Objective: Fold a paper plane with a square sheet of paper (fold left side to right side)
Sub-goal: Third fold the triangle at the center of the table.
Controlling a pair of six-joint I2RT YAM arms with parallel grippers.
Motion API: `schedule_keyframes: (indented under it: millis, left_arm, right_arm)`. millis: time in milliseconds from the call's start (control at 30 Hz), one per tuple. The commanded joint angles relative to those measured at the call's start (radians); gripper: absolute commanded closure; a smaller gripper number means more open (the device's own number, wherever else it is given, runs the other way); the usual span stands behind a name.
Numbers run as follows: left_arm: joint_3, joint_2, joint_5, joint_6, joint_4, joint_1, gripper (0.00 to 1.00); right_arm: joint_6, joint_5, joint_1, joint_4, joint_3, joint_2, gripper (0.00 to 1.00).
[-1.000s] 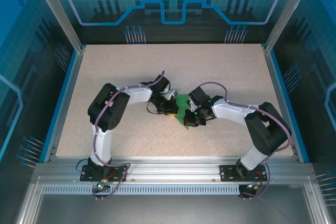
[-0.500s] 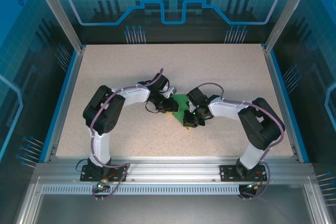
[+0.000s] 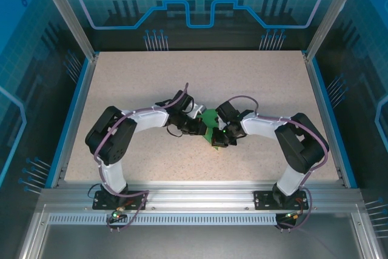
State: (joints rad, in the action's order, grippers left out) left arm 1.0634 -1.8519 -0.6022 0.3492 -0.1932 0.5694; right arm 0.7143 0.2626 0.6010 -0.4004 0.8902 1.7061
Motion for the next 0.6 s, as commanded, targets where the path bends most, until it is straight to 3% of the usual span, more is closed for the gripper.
schedule_keyframes:
  millis: [0, 567]
  left_arm:
    - [0.023, -0.044, -0.046, -0.044, 0.022, 0.012, 0.88]
    - [0.041, -0.125, 0.004, -0.054, 0.045, 0.013, 0.90]
  right_arm:
    - [-0.007, -0.039, -0.010, -0.087, -0.032, 0.027, 1.00]
    - [-0.017, -0.048, -0.009, -0.108, -0.028, 0.028, 1.00]
